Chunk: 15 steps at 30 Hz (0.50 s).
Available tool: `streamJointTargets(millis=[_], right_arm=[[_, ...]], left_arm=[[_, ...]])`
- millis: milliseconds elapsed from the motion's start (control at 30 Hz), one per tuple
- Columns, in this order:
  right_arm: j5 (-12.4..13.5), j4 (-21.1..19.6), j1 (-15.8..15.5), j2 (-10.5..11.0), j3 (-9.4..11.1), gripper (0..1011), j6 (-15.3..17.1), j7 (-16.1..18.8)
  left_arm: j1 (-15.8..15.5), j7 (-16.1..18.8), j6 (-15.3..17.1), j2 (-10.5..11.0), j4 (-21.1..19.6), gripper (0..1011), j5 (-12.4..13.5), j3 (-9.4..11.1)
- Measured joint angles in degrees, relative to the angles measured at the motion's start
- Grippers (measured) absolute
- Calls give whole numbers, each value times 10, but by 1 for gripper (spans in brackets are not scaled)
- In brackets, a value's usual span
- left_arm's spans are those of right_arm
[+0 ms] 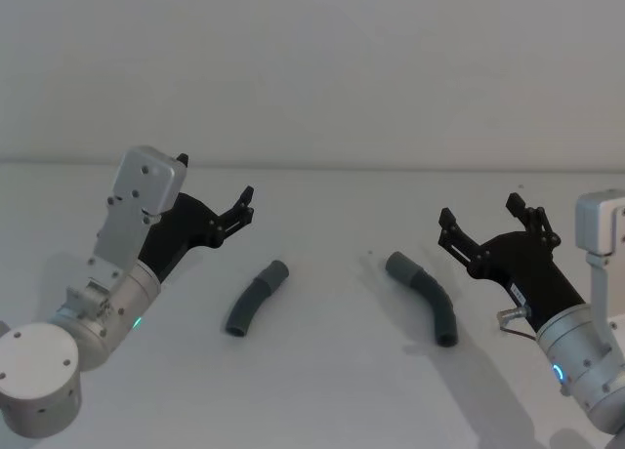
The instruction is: Use both hands to pick up one end of the pipe from the table, align the ends, and insert them.
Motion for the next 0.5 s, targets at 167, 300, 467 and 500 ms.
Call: streamJointTargets(millis=[167,300,467,500], right_arm=[[0,0,0,0,0,1000,0,0],[0,0,0,0,0,1000,0,0],[0,0,0,0,0,1000,0,0],[0,0,0,0,0,1000,0,0]], left_arm=[[0,0,0,0,0,1001,0,0],[0,0,0,0,0,1001,0,0],[0,0,0,0,0,1001,0,0],[0,0,0,0,0,1001,0,0]])
